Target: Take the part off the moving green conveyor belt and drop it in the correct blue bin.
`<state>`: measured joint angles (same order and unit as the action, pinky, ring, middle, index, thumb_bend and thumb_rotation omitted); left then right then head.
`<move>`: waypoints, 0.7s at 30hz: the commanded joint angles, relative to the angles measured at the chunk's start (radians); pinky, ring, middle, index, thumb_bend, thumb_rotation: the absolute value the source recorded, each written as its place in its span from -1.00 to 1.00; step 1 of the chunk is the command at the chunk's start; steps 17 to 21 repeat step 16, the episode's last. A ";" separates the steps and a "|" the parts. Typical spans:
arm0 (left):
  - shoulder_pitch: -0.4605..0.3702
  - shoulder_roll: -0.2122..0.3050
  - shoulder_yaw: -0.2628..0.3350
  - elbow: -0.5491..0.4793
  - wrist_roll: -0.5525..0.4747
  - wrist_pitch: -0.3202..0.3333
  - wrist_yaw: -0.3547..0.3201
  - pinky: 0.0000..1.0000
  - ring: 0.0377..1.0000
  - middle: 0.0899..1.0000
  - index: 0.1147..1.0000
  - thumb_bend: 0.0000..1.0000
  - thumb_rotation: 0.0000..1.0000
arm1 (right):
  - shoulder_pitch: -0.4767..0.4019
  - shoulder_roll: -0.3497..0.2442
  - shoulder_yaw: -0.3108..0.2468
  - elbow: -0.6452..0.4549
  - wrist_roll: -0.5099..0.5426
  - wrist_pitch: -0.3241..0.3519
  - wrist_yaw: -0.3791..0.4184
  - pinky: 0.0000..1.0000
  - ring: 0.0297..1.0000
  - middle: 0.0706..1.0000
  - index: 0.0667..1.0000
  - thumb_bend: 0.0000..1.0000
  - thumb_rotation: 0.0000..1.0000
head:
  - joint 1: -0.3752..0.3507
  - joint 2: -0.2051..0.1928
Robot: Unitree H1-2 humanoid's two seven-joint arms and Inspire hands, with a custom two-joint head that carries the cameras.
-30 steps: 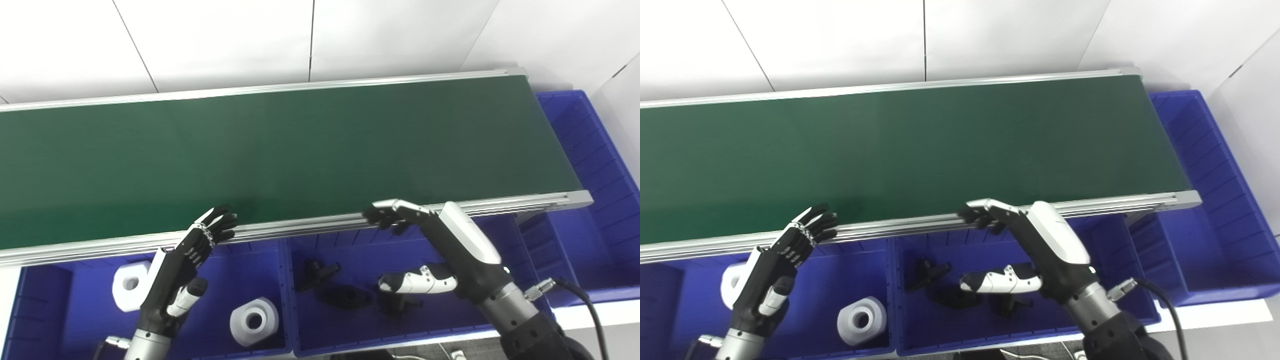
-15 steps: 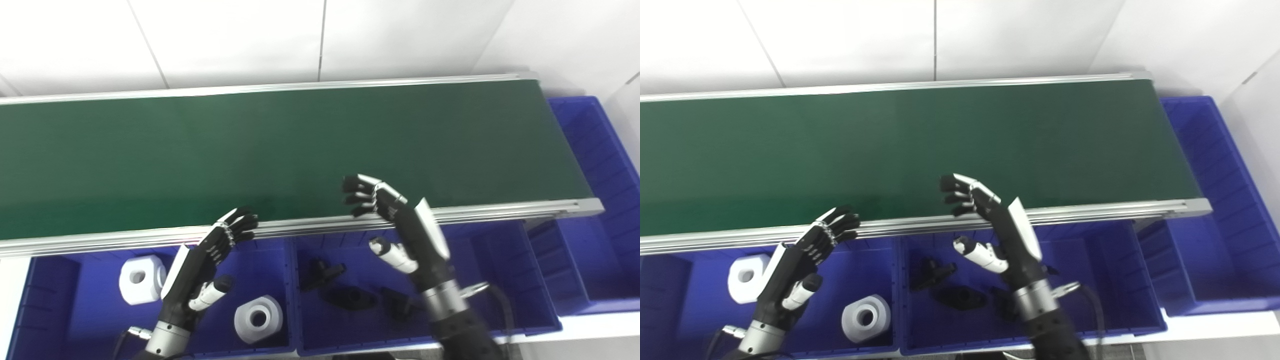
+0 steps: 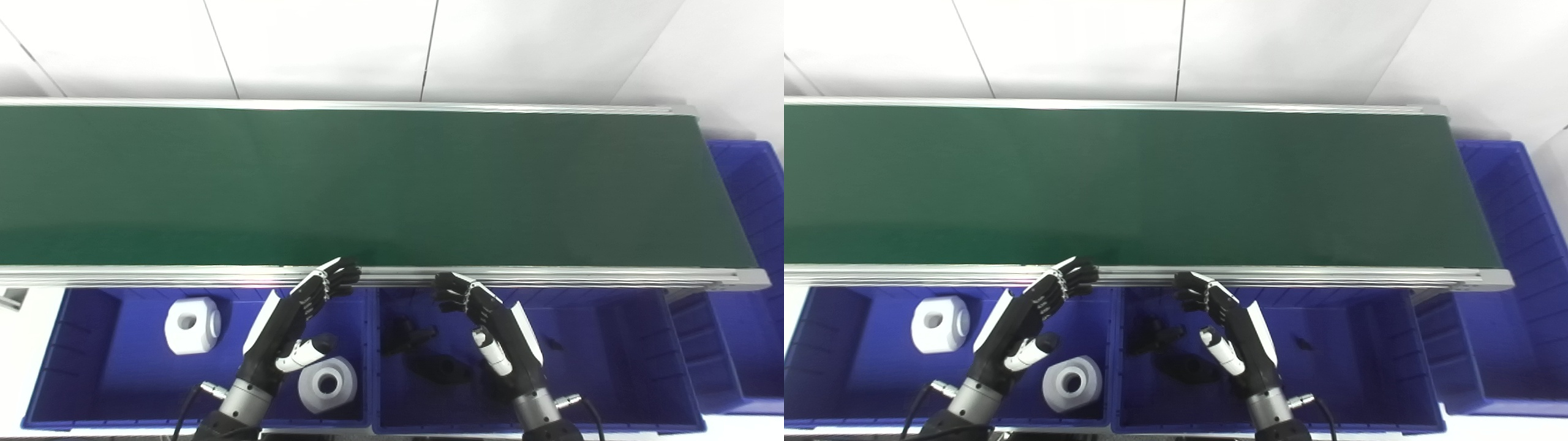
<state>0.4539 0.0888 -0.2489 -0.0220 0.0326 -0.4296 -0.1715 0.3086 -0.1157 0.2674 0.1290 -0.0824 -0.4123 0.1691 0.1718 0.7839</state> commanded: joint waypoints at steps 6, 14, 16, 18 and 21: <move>-0.010 0.007 -0.020 -0.007 0.011 -0.040 0.024 0.61 0.67 0.65 0.65 0.56 0.60 | -0.009 -0.018 0.012 0.001 0.023 -0.057 0.017 0.39 0.48 0.54 0.55 0.79 0.94 | 0.020 -0.011; -0.012 0.004 -0.034 0.006 0.022 -0.040 0.049 0.60 0.66 0.64 0.64 0.58 0.61 | -0.012 -0.032 0.018 0.001 0.025 -0.057 0.023 0.40 0.50 0.55 0.56 0.75 0.92 | 0.034 -0.032; -0.015 0.006 -0.039 0.013 0.023 -0.040 0.054 0.59 0.66 0.64 0.64 0.55 0.61 | -0.016 -0.038 0.024 0.005 0.020 -0.057 0.020 0.40 0.51 0.55 0.57 0.77 0.94 | 0.046 -0.048; -0.015 0.006 -0.039 0.013 0.023 -0.040 0.054 0.59 0.66 0.64 0.64 0.55 0.61 | -0.016 -0.038 0.024 0.005 0.020 -0.057 0.020 0.40 0.51 0.55 0.57 0.77 0.94 | 0.046 -0.048; -0.015 0.006 -0.039 0.013 0.023 -0.040 0.054 0.59 0.66 0.64 0.64 0.55 0.61 | -0.016 -0.038 0.024 0.005 0.020 -0.057 0.020 0.40 0.51 0.55 0.57 0.77 0.94 | 0.046 -0.048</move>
